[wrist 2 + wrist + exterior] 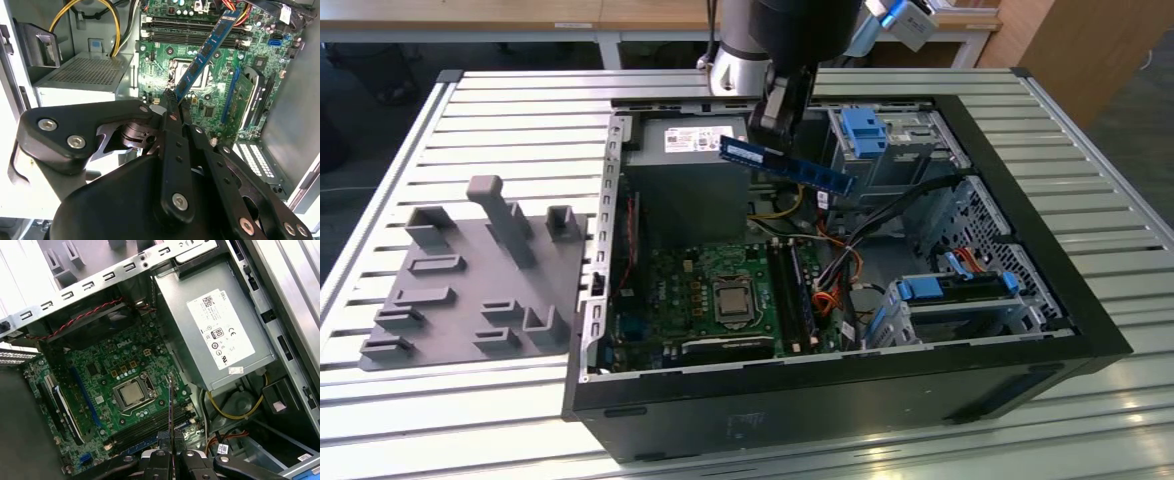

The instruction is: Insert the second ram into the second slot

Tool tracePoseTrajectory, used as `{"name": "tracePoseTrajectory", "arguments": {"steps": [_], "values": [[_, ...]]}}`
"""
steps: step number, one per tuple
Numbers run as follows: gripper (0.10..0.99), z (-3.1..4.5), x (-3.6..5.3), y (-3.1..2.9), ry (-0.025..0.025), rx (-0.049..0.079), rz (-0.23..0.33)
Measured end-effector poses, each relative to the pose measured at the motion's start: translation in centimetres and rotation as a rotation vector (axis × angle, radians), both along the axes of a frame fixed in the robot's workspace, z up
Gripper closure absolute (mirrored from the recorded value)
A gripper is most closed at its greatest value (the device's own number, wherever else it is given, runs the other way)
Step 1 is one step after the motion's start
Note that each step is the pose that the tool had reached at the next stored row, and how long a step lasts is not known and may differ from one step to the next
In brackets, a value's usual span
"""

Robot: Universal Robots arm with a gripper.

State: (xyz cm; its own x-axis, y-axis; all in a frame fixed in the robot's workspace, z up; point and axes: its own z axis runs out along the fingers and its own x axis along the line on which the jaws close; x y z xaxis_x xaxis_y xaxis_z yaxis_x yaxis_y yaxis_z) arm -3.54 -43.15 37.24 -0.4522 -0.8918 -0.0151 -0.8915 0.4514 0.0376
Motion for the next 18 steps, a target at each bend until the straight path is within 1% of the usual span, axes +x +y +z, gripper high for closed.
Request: {"name": "tracePoseTrajectory", "arguments": {"steps": [18], "values": [[0.949,0.00,0.00,0.00,0.0000,0.000,-0.071]]}}
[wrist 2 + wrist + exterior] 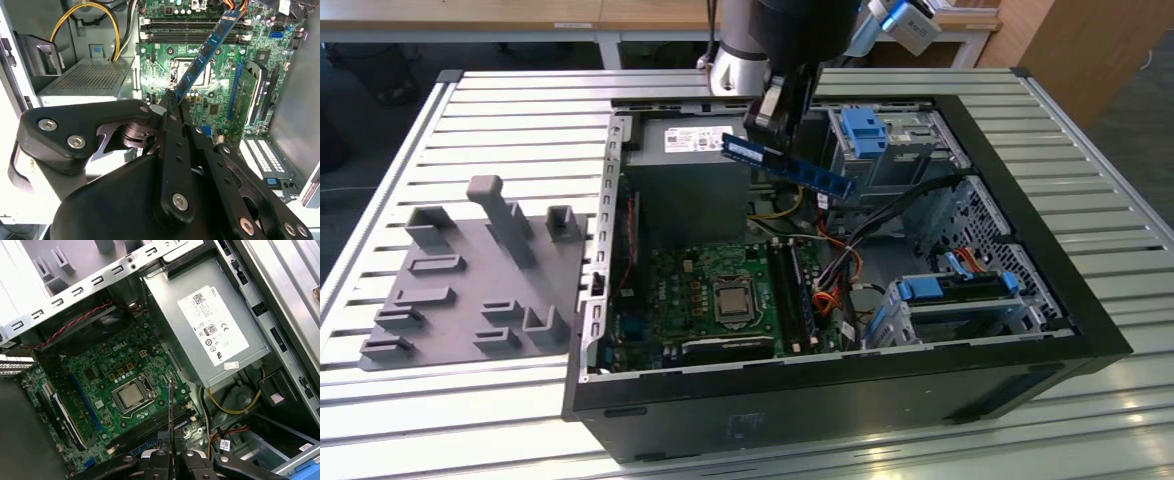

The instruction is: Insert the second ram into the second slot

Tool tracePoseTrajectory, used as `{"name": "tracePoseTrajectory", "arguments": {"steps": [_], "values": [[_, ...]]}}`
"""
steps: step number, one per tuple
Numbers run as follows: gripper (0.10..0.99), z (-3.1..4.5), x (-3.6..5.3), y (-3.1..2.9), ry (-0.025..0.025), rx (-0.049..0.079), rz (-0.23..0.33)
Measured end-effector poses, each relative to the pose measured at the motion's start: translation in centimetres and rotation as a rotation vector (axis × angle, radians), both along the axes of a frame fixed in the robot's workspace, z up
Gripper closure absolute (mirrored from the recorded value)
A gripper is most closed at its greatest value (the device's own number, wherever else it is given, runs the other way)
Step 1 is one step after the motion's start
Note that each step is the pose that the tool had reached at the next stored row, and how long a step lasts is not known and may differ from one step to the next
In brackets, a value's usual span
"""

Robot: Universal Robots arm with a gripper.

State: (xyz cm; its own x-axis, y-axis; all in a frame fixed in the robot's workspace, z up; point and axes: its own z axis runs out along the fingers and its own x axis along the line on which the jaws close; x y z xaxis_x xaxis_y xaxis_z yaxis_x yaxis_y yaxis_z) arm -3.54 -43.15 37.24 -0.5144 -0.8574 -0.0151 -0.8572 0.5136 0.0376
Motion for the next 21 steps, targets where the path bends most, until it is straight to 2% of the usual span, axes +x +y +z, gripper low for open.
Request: {"name": "tracePoseTrajectory", "arguments": {"steps": [21], "values": [[0.949,0.00,0.00,0.00,0.0000,0.000,-0.068]]}}
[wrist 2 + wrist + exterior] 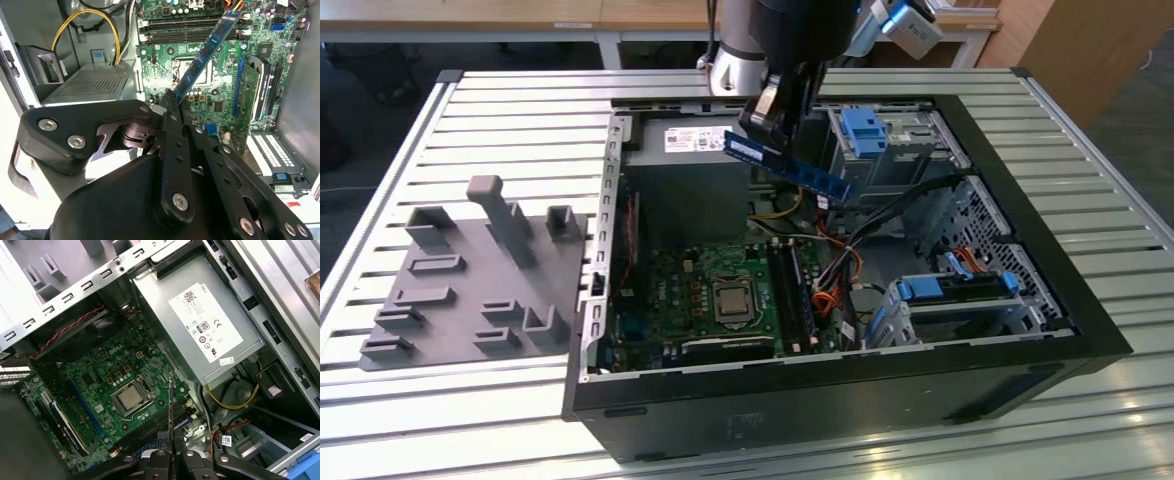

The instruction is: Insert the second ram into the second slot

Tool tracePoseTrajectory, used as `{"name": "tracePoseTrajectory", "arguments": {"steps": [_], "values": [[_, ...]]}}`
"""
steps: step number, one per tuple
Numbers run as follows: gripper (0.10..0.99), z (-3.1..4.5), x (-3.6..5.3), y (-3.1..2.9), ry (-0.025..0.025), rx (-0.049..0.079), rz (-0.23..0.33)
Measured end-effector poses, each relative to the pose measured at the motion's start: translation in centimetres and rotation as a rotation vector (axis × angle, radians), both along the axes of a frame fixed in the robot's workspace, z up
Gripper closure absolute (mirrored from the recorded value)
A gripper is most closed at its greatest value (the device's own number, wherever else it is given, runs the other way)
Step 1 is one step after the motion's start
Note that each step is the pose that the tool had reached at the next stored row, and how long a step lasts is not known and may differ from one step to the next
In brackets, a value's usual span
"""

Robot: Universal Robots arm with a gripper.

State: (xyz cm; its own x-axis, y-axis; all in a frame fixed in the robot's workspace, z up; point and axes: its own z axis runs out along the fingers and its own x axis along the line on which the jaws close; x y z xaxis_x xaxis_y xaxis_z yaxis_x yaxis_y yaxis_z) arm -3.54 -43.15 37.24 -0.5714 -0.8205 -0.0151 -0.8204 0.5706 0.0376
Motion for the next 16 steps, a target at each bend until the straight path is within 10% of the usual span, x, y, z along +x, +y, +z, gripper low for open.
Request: {"name": "tracePoseTrajectory", "arguments": {"steps": [16], "values": [[0.949,0.00,0.00,0.00,0.0000,0.000,-0.052]]}}
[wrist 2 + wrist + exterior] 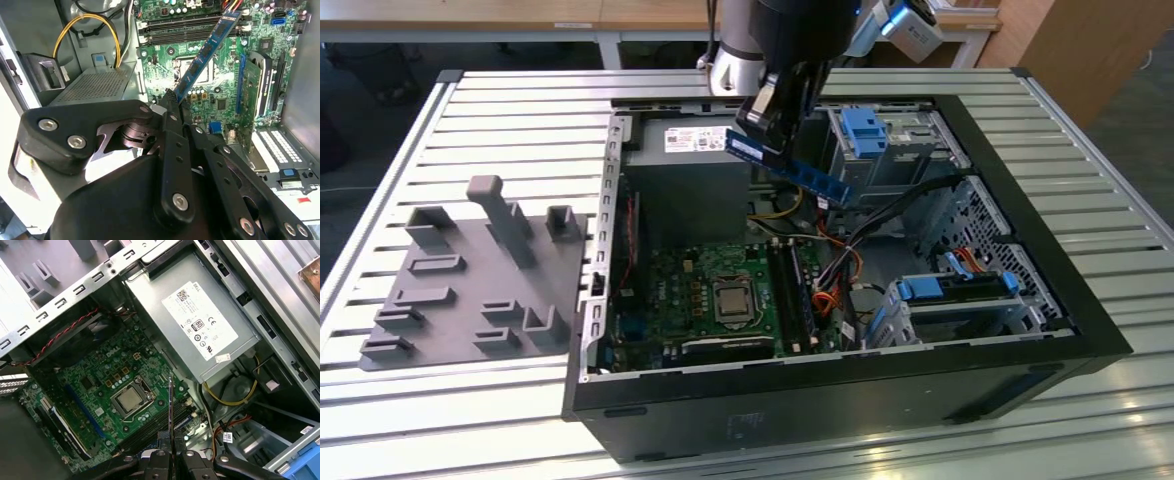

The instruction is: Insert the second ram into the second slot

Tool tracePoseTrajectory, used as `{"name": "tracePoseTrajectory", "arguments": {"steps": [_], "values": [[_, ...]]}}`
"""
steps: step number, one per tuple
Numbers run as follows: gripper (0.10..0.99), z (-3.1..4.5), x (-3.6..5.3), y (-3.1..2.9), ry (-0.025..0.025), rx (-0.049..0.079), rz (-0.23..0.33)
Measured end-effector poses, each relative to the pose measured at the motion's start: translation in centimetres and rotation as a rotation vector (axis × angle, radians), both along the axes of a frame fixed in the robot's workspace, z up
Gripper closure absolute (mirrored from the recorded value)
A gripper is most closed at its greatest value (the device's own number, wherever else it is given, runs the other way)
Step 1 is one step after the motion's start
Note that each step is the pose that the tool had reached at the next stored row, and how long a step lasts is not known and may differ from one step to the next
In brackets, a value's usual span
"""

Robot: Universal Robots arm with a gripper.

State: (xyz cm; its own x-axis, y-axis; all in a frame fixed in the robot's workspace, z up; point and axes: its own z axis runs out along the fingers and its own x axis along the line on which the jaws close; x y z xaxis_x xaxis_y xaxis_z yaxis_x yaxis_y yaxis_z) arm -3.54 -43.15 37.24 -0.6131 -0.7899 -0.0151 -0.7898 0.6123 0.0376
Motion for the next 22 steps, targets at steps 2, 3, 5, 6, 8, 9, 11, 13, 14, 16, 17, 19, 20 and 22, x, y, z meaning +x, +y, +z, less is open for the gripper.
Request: {"name": "tracePoseTrajectory", "arguments": {"steps": [2,3,5,6,8,9,11,13,14,16,17,19,20,22], "values": [[0.949,0.00,0.00,0.00,0.0000,0.000,-0.007],[0.949,0.00,0.00,0.00,0.0000,0.000,-0.010],[0.949,0.00,0.00,0.00,0.0000,0.000,-0.019],[0.949,0.00,0.00,0.00,0.0000,0.000,-0.024],[0.949,0.00,0.00,0.00,0.0000,0.000,-0.036],[0.949,0.00,0.00,0.00,0.0000,0.000,-0.042],[0.949,0.00,0.00,0.00,0.0000,0.000,-0.055],[0.949,0.00,0.00,0.00,0.0000,0.000,-0.067],[0.949,0.00,0.00,0.00,0.0000,0.000,-0.072],[0.949,0.00,0.00,0.00,0.0000,0.000,-0.083],[0.949,0.00,0.00,0.00,0.0000,0.000,-0.088],[0.949,0.00,0.00,0.00,0.0000,0.000,-0.098],[0.949,0.00,0.00,0.00,0.0000,0.000,-0.103],[0.949,0.00,0.00,0.00,0.0000,0.000,-0.113]]}}
